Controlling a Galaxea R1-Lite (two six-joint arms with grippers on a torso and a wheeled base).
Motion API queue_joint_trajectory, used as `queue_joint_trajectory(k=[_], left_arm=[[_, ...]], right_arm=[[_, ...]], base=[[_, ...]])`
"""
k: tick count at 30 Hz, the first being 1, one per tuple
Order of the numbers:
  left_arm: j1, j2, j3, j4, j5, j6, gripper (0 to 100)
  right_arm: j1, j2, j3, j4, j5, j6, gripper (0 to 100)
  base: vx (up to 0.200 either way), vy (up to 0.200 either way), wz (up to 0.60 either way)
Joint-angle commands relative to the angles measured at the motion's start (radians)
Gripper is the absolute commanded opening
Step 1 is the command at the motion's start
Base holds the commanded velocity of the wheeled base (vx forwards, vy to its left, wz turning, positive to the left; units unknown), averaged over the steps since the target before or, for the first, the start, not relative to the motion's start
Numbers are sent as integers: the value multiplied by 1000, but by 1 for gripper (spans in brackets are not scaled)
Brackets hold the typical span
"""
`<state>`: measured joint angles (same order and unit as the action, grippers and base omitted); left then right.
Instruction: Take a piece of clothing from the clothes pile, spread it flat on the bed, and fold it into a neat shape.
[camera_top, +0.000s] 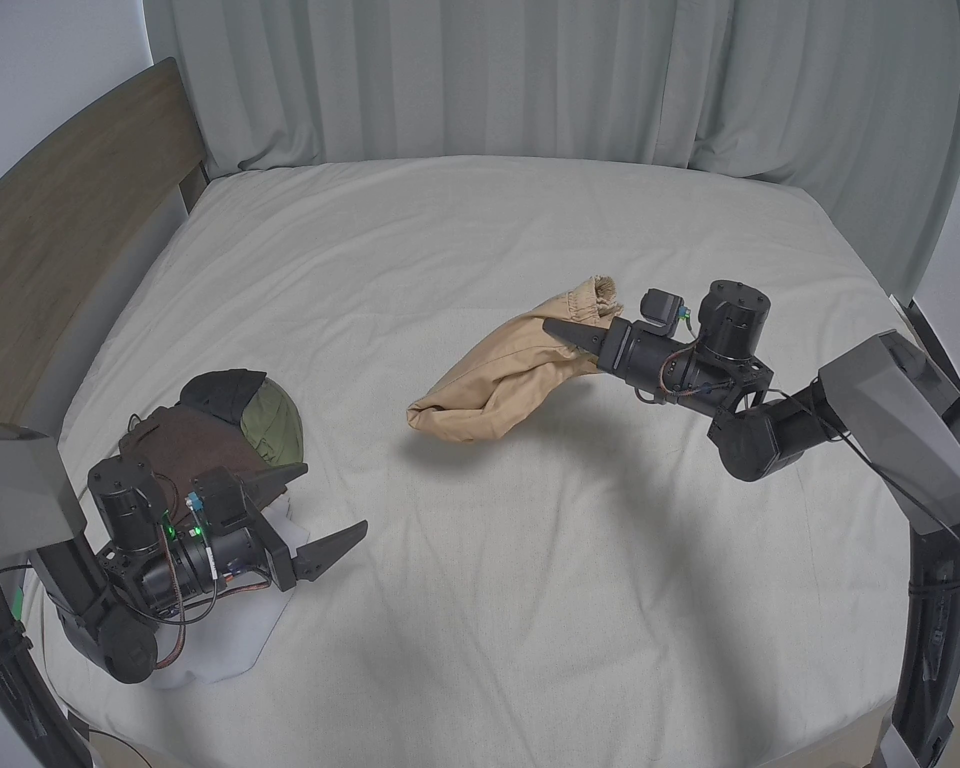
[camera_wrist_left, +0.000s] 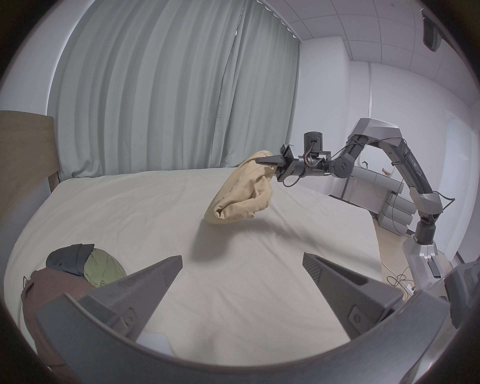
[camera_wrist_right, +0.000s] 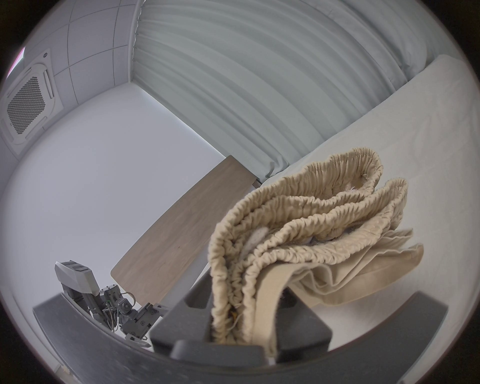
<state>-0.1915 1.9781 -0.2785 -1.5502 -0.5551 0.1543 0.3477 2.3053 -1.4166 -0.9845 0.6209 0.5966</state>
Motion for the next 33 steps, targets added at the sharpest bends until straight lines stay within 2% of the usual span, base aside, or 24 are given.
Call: queue_joint_trajectory(k=[1,7,12,14,25,33], left_arm=[[0,2,1,-1,0,1,100],[0,4,1,-1,-2,1,100],[-2,5,1,-1,-2,1,100],[-2,5,1,-1,-2,1,100],[-2,5,2,-1,-3,1,100],[-3,5,2,-1,-3,2,100]], right_arm=[[-1,52,-116,59,0,2,0],[-6,106,-266,133,-3,5,0],[-7,152,-351,145,-12,9,0],[-18,183,-389,144,-15,35,0],[-36,283,-378,138,-15,55,0],[-44,233,-216,129,-18,34,0]], base=[[0,0,0],[0,0,0],[0,0,0],[0,0,0],[0,0,0],[0,0,0]])
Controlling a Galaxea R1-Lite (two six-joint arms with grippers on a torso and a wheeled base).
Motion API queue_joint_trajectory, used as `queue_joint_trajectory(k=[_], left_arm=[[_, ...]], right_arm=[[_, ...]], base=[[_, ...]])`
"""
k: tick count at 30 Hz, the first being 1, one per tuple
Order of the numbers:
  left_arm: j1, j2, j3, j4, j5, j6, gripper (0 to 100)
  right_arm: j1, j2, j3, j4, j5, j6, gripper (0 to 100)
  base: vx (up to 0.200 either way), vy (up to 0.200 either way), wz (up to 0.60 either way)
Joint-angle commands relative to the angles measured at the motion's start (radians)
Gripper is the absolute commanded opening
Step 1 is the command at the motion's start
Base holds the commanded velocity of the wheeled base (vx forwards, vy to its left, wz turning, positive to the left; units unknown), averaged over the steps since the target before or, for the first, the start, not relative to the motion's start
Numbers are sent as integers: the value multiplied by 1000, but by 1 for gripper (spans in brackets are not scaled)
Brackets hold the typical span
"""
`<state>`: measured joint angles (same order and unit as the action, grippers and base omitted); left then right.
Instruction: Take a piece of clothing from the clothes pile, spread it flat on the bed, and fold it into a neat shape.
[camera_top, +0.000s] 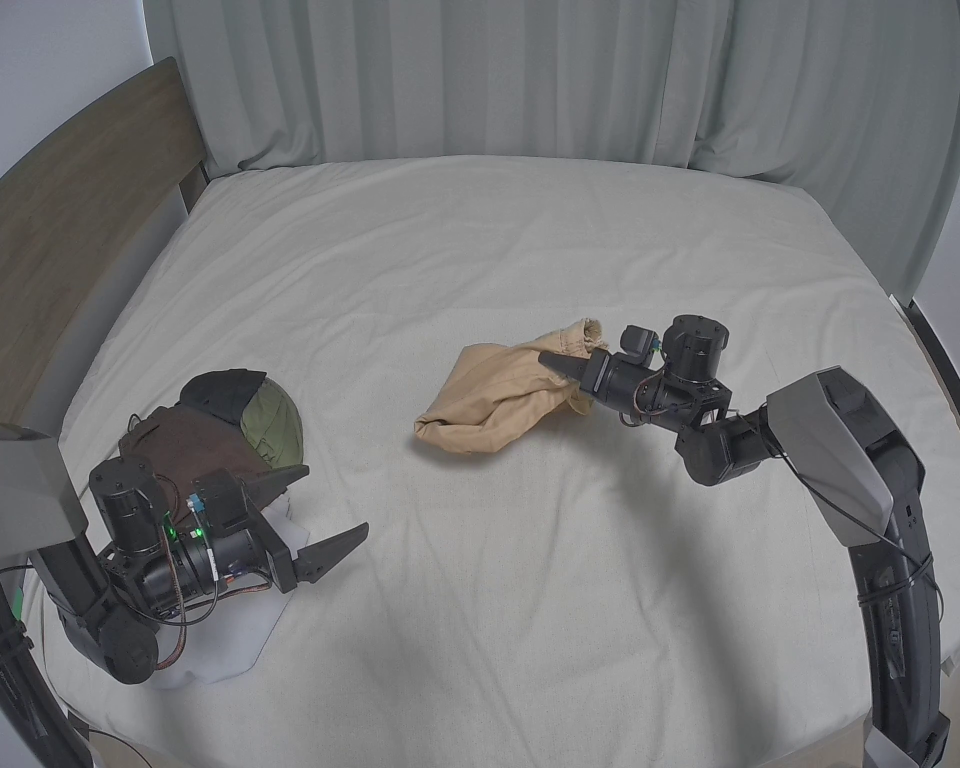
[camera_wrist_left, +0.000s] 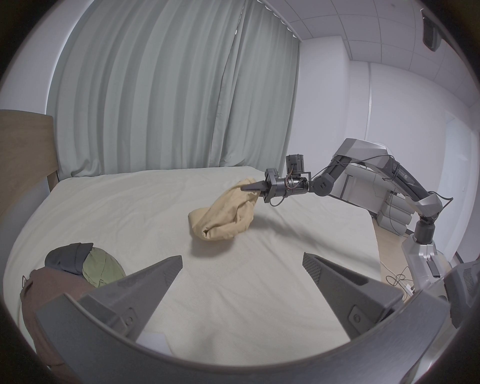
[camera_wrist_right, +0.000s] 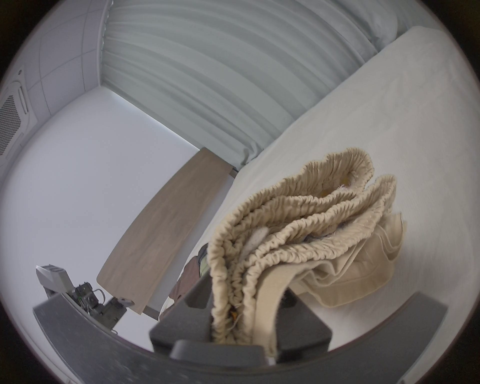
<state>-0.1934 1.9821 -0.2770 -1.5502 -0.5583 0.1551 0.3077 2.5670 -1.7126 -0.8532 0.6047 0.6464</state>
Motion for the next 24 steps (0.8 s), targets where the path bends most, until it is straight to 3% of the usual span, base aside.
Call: queue_joint_trajectory(k=[1,24], left_arm=[[-3,1,1,-1,1,1,100],[-1,-8,-1,-1,0,1,100]], right_arm=[[-4,-30,93,-7,-2,-27,0],[-18,25,329,-173,-2,-88,0]], base=[[0,0,0],[0,0,0]])
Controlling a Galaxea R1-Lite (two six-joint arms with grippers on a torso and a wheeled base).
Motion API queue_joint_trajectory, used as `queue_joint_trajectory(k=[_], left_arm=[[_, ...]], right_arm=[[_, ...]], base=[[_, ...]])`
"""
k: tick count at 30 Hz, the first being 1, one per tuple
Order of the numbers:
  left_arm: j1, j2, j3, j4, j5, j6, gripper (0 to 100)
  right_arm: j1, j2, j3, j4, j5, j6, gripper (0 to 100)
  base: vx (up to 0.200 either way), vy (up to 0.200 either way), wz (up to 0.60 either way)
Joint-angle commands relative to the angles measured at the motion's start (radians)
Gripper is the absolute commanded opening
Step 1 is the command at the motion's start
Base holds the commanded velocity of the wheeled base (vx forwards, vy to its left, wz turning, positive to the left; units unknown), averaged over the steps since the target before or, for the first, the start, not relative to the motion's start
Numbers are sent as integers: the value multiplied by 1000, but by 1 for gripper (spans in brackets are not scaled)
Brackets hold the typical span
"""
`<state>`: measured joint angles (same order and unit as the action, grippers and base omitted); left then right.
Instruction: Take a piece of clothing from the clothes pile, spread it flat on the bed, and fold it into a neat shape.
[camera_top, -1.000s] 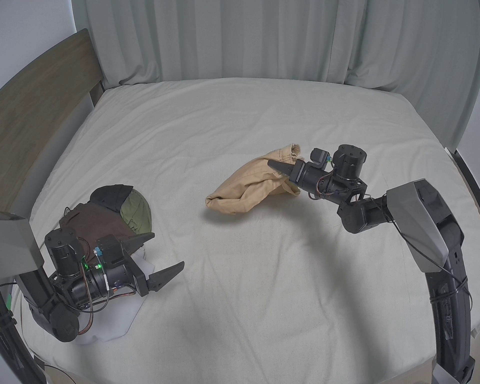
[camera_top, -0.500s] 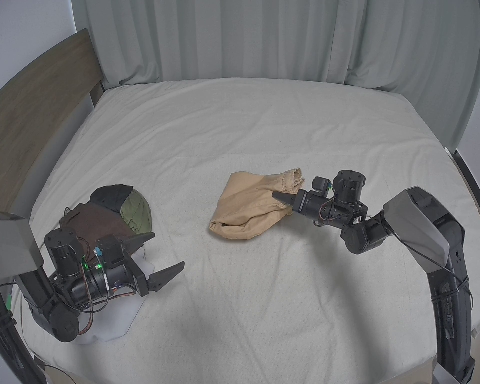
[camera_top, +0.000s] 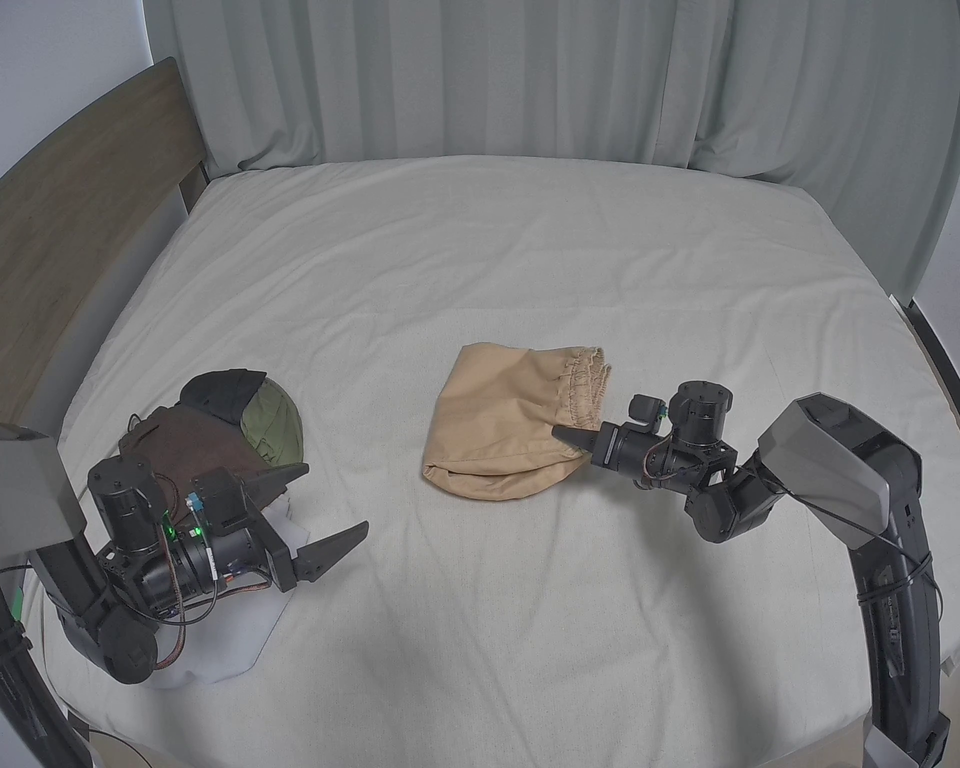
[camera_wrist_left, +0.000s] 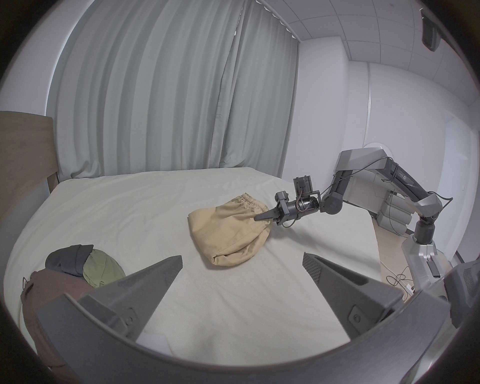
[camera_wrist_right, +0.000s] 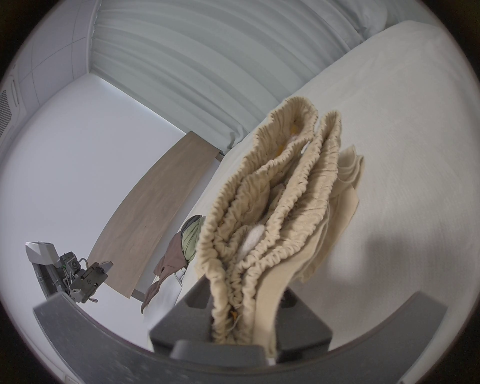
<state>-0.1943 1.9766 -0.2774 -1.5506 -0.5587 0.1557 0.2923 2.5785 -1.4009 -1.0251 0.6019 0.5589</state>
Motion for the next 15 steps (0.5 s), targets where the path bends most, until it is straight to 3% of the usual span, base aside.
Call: queue_joint_trajectory(k=[1,7,8,15], left_arm=[[-1,-2,0,0,0,1,100],[-1,1,0,0,0,1,100],[-1,1,0,0,0,-1,100],[-1,-1,0,0,0,-1,100]], right_arm=[[-4,14,17,-1,1,-1,0],[-2,11,13,-1,1,-2,0],[-2,11,13,-1,1,-2,100],[-21,-8,63,-20,-1,-7,100]], base=[[0,0,0],[0,0,0],[0,0,0],[0,0,0]])
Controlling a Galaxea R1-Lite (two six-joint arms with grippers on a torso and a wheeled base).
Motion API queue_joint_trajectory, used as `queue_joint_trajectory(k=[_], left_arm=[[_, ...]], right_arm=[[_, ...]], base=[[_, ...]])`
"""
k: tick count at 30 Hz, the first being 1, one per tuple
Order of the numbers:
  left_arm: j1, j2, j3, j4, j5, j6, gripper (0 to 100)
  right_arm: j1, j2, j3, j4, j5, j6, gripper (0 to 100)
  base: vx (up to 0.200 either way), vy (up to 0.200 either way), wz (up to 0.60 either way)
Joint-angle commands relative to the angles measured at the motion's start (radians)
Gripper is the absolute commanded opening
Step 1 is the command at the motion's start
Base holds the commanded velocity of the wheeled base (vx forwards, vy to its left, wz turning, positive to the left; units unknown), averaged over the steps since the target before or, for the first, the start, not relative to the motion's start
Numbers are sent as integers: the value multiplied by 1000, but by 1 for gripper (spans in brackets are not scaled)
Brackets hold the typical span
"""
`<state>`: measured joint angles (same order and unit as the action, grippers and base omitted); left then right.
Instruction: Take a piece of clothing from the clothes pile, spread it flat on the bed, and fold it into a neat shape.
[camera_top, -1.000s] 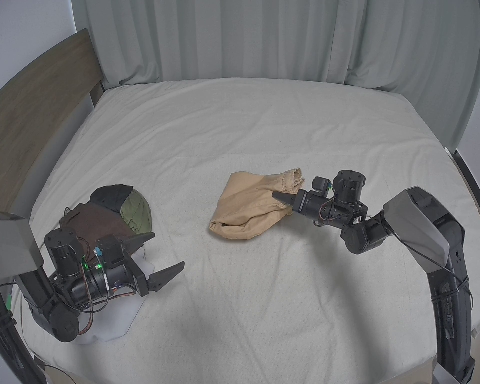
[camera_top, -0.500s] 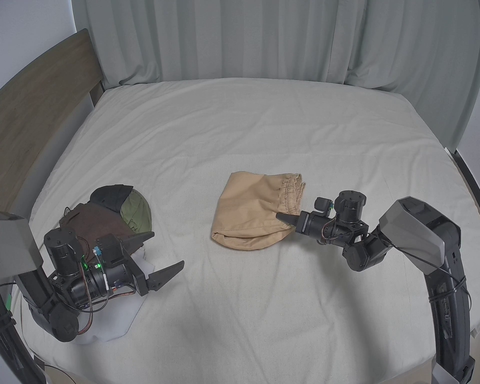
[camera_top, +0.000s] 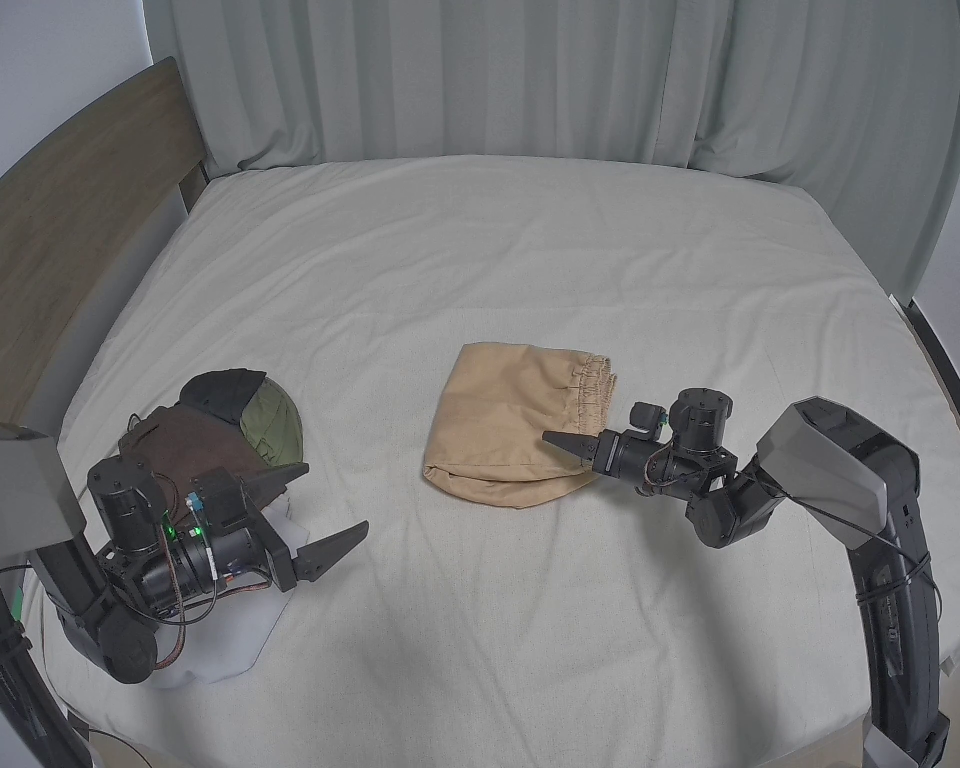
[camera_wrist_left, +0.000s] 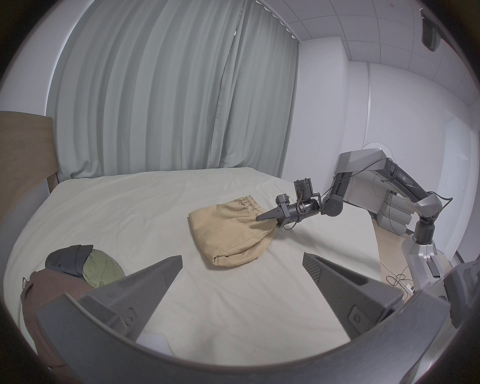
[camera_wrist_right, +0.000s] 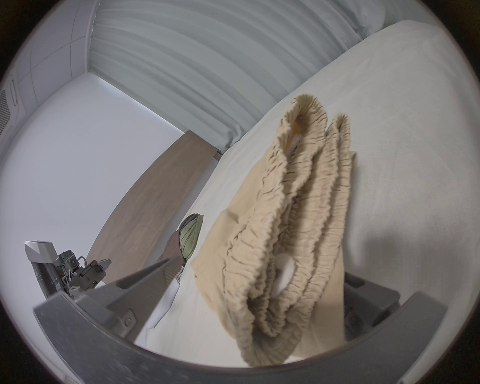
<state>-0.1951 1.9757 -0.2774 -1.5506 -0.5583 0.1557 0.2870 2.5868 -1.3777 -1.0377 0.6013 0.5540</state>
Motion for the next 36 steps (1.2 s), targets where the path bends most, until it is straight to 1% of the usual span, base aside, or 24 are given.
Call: queue_joint_trajectory(k=[1,4,5,11,16,19,26,32,36], left_arm=[[0,0,0,0,0,1,100],[-1,0,0,0,0,1,100],[0,0,0,0,0,1,100],[0,0,-2,0,0,-1,100],[0,-2,-3,0,0,-1,100],[0,-2,-3,0,0,-1,100],[0,-3,-5,0,0,1,100],[0,-2,-3,0,0,1,100],[2,-3,-3,0,0,1,100]], right_arm=[[-22,-31,60,-10,0,-3,100],[-25,-50,75,-12,0,-5,100],[-51,-102,129,-13,2,-23,100],[-89,-217,186,-15,2,-36,100],[-97,-272,190,-12,2,-36,100],[-83,-284,190,-13,2,-36,100],[-42,-251,166,-13,0,-36,100],[-29,-129,43,-9,-3,-32,100],[-16,-47,-63,5,-52,-34,100]], base=[[0,0,0],[0,0,0],[0,0,0],[0,0,0],[0,0,0],[0,0,0],[0,0,0],[0,0,0],[0,0,0]])
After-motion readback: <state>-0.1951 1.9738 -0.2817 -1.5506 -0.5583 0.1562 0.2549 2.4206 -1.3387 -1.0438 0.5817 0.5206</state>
